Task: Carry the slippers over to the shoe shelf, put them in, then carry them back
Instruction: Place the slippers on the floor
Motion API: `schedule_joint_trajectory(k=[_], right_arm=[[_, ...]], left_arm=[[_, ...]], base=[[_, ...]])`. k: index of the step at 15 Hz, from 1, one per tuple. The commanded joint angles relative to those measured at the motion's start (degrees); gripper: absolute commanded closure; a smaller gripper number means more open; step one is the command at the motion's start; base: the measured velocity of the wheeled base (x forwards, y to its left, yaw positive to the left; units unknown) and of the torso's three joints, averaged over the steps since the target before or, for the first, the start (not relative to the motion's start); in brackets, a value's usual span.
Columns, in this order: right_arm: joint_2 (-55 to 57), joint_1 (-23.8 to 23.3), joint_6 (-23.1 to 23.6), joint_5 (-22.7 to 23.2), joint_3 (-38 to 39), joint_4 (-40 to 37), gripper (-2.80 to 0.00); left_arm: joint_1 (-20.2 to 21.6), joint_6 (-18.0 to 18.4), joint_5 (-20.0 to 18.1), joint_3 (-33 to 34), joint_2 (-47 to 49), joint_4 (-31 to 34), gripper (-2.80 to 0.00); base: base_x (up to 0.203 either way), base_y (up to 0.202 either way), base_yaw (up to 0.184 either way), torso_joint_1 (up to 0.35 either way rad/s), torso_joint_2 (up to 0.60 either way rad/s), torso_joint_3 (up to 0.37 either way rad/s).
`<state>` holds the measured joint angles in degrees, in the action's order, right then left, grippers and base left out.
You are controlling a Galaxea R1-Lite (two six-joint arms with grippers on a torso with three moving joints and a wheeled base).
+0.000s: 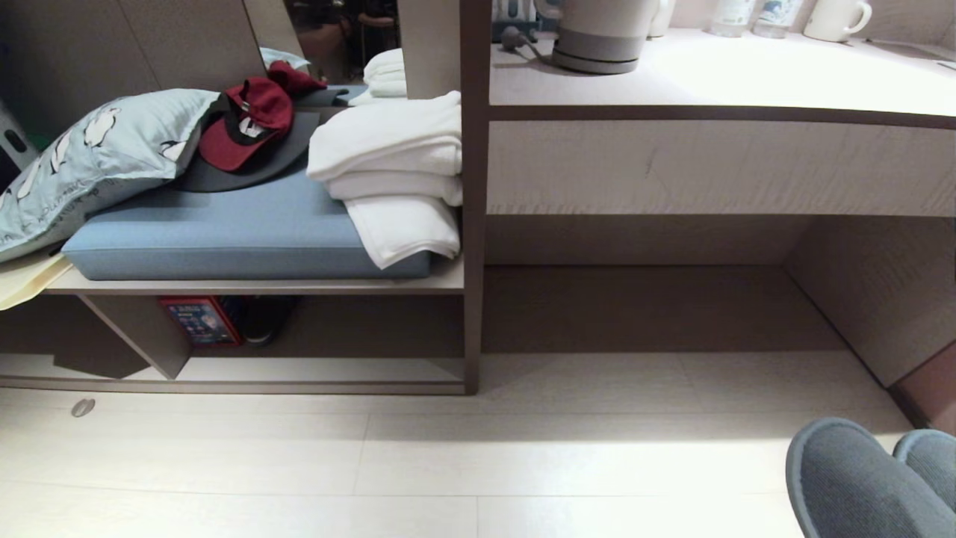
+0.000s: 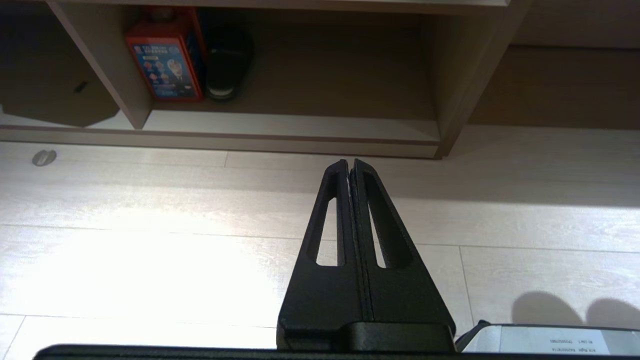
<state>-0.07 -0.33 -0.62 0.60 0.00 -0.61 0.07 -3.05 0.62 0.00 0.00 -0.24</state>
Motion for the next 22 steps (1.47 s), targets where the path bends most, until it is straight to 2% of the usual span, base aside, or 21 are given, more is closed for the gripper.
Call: schedule_joint_trajectory(k=[1,22], right_arm=[[0.07,0.07,0.01,0.02,0.0,-0.01,0.0],[0.07,0.03,0.01,0.02,0.0,-0.01,0.0]], left_arm=[[0.01,-0.03,0.08,0.0,0.09,-0.02,0.0],[0.01,0.06,0.08,0.0,0.09,-0.02,0.0]], base=[[0.0,0.0,0.0,0.002,0.01,-0.2],[0.0,0.0,0.0,0.004,0.0,-0.198]])
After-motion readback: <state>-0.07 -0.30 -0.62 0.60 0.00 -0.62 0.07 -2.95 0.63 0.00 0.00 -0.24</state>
